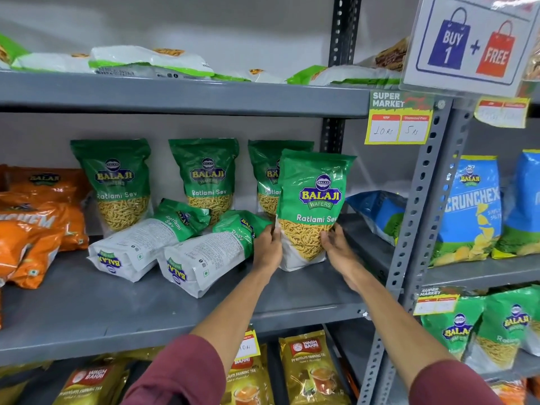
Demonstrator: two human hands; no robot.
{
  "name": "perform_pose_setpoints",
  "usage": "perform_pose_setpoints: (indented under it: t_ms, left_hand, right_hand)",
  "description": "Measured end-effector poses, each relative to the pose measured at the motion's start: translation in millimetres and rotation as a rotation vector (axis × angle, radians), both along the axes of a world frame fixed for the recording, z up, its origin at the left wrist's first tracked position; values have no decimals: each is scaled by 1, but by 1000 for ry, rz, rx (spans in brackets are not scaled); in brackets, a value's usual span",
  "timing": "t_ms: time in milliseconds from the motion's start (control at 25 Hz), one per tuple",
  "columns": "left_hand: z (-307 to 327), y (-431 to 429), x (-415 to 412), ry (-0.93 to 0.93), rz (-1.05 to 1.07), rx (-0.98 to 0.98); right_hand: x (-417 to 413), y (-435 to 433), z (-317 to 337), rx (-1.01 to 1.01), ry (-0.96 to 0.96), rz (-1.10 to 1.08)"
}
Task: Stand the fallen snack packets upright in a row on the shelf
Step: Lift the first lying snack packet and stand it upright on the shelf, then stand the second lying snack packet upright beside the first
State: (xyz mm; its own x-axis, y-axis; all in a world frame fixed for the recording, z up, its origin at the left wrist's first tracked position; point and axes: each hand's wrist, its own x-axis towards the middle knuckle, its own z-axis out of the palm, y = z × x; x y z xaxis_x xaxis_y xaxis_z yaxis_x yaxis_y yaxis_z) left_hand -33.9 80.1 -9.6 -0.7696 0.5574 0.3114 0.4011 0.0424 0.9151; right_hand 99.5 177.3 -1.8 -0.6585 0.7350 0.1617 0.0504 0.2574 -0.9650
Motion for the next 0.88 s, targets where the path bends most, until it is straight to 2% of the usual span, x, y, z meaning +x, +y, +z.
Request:
perform_pose_setpoints:
  t_ms: [280, 440, 520, 600, 640, 760, 800, 880]
  left_hand:
    - [-13, -4, 15, 102, -21, -23]
    - [-6, -13, 19, 120, -67, -70]
    - [7, -22, 18, 183, -95, -153]
    - [24, -37, 10, 309, -78, -209]
    - [33, -47, 3, 358, -67, -214]
    - [61, -79, -31, 410, 18, -171]
    - [67, -88, -46, 406, 75, -190]
    - [70, -106, -78, 377, 188, -346]
  right_hand:
    - [17, 7, -34, 46, 56, -80]
    - [23, -1, -29, 79, 62, -87]
    - [22, -15, -29, 279, 100, -284]
    - [16, -42, -23, 554, 214, -488]
    - [10, -55, -16, 663, 291, -503]
    - [-20, -96, 5, 730, 379, -278]
    - [-33, -104, 9, 689, 322, -200]
    - [-59, -118, 8, 522, 64, -96]
